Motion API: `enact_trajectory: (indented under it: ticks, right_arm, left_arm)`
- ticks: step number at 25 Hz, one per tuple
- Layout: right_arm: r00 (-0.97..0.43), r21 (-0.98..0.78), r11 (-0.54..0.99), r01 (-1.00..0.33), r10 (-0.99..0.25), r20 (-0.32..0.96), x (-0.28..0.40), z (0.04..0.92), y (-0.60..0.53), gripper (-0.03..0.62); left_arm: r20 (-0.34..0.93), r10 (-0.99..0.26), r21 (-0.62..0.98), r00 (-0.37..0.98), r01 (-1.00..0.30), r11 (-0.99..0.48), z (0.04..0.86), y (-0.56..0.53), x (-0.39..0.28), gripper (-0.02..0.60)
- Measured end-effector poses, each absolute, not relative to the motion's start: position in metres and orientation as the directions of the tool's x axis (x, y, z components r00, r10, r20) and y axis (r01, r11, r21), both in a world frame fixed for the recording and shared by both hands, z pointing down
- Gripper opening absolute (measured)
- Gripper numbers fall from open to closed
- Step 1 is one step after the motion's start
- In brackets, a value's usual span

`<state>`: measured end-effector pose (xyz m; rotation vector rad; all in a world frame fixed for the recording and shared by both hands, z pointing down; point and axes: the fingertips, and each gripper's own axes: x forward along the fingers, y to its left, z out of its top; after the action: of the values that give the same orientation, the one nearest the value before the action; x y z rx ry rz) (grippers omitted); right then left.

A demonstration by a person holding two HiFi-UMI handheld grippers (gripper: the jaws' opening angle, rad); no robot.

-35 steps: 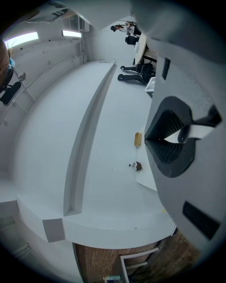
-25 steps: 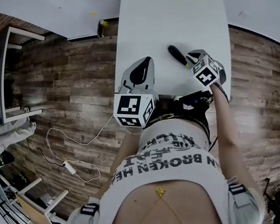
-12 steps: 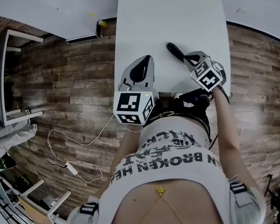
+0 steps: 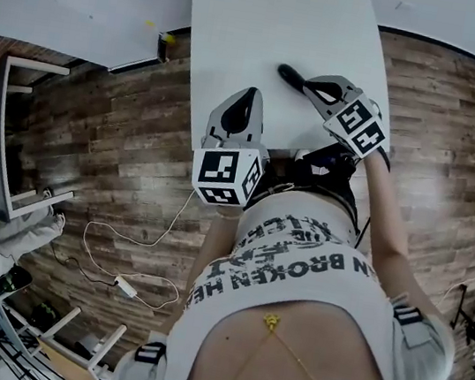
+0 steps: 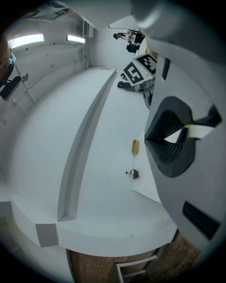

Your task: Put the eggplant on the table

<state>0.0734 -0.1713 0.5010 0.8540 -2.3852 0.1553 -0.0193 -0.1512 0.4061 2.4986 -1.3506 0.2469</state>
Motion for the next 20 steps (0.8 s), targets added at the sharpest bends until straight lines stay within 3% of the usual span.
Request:
enact_trajectory:
  ticks: [20]
  right_arm:
    - [-0.769, -0.007, 0.788, -0.615, -0.598, 0.225, 0.051, 0.408, -0.151, 0.008]
  left_arm:
    - [0.244, -0.756, 0.173, 0.607, -0.795, -0.582, 0.397, -0.149, -0.004, 0.003]
